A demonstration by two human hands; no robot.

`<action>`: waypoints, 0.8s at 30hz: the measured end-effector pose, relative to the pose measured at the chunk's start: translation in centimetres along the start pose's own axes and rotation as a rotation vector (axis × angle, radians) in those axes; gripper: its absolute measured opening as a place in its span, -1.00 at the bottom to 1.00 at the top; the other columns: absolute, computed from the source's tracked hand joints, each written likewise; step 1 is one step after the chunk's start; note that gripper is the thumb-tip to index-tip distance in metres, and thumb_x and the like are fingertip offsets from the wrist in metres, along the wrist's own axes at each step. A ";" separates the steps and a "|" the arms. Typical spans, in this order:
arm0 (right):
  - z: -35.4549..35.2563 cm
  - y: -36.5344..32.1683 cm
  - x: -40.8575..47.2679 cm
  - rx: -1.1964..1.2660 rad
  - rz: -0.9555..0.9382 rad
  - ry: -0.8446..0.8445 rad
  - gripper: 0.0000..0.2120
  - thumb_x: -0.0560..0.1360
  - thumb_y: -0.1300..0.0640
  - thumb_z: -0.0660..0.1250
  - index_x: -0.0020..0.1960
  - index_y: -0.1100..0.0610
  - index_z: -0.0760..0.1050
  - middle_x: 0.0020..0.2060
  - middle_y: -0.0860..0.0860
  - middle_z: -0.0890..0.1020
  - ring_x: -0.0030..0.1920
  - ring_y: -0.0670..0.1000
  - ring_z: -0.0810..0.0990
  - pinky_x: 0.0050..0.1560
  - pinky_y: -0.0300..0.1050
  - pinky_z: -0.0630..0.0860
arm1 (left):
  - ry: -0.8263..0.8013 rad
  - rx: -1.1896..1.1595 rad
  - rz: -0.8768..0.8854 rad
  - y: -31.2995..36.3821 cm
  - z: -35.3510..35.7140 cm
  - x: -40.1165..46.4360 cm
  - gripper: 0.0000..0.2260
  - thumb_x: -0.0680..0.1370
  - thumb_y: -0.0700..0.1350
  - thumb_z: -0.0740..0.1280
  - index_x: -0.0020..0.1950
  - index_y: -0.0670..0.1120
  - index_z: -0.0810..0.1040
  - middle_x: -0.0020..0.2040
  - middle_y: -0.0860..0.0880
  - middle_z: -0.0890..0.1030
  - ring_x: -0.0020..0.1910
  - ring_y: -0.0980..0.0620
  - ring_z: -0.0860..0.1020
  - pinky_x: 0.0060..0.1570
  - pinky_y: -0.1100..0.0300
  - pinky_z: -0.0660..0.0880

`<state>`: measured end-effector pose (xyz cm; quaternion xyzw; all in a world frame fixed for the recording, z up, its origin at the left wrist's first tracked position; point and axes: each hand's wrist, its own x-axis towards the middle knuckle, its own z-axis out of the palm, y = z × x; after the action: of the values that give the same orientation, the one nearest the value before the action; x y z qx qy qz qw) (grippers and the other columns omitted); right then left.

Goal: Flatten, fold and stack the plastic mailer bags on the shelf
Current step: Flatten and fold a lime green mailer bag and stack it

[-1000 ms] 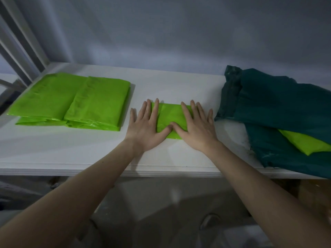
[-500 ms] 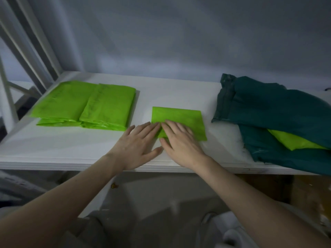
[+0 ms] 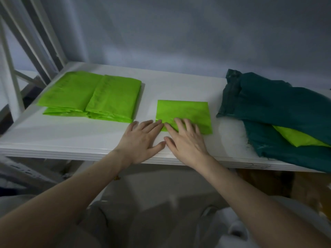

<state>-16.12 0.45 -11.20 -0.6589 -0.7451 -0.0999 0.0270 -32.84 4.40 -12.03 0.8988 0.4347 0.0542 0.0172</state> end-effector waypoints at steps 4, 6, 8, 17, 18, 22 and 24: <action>0.1 0.1 -0.3 -0.005 -0.005 0.002 -0.51 0.49 -0.13 0.03 0.27 0.07 0.49 0.10 0.01 0.58 0.04 0.11 0.52 -0.08 0.00 0.47 | 0.045 0.044 -0.021 0.6 0.4 0.1 -0.33 0.46 0.31 -0.15 0.49 0.03 0.22 0.44 0.07 0.35 0.40 0.00 0.34 0.33 -0.07 0.23; 0.2 0.4 -0.4 0.028 -0.006 0.002 -0.49 0.49 -0.12 0.03 0.29 0.09 0.46 0.13 0.01 0.56 0.08 0.11 0.52 -0.04 0.03 0.48 | 0.058 0.051 -0.029 0.7 0.5 0.3 -0.34 0.47 0.30 -0.12 0.47 0.03 0.26 0.41 0.05 0.40 0.35 -0.02 0.39 0.29 -0.07 0.29; 0.2 0.6 -0.5 0.060 0.006 -0.004 -0.48 0.48 -0.12 0.03 0.28 0.13 0.46 0.15 0.02 0.55 0.11 0.11 0.51 -0.02 0.01 0.49 | 0.076 0.062 -0.026 0.8 0.6 0.5 -0.37 0.48 0.30 -0.07 0.44 0.03 0.32 0.35 0.03 0.47 0.28 -0.05 0.45 0.19 -0.07 0.37; 0.2 2.8 -1.4 0.117 0.014 -0.033 -0.39 0.49 -0.15 -0.09 0.36 0.15 0.36 0.29 0.01 0.44 0.27 0.09 0.40 0.14 0.03 0.42 | 0.163 0.148 0.007 1.5 0.6 1.0 -0.46 0.47 0.29 0.03 0.31 0.06 0.46 0.13 -0.01 0.58 0.02 -0.14 0.56 -0.05 -0.05 0.46; 0.2 2.9 -1.5 0.124 0.009 -0.032 -0.40 0.49 -0.14 -0.09 0.37 0.16 0.35 0.30 0.01 0.44 0.28 0.08 0.40 0.15 0.03 0.42 | 0.164 0.153 0.006 1.5 0.5 1.0 -0.46 0.47 0.29 0.03 0.30 0.06 0.47 0.13 -0.02 0.59 0.01 -0.15 0.56 -0.05 -0.05 0.45; 0.4 3.3 -2.0 0.159 -0.013 -0.025 -0.42 0.51 -0.11 -0.07 0.37 0.20 0.35 0.32 0.03 0.44 0.30 0.06 0.40 0.19 0.01 0.44 | 0.156 0.165 0.005 1.6 0.4 1.1 -0.47 0.48 0.28 0.03 0.30 0.05 0.47 0.13 -0.02 0.58 0.00 -0.15 0.56 -0.05 -0.04 0.45; 0.5 3.7 -2.2 0.179 0.003 -0.037 -0.39 0.51 -0.13 -0.06 0.38 0.23 0.33 0.34 0.06 0.42 0.31 0.08 0.39 0.24 0.01 0.42 | 0.147 0.169 0.003 1.6 0.4 1.1 -0.47 0.48 0.28 0.03 0.30 0.05 0.46 0.14 -0.02 0.58 0.00 -0.16 0.55 -0.05 -0.04 0.45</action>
<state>-12.17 -1.14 -11.67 -0.6567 -0.7504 -0.0210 0.0722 -30.90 4.31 -12.19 0.8914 0.4362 0.0830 -0.0908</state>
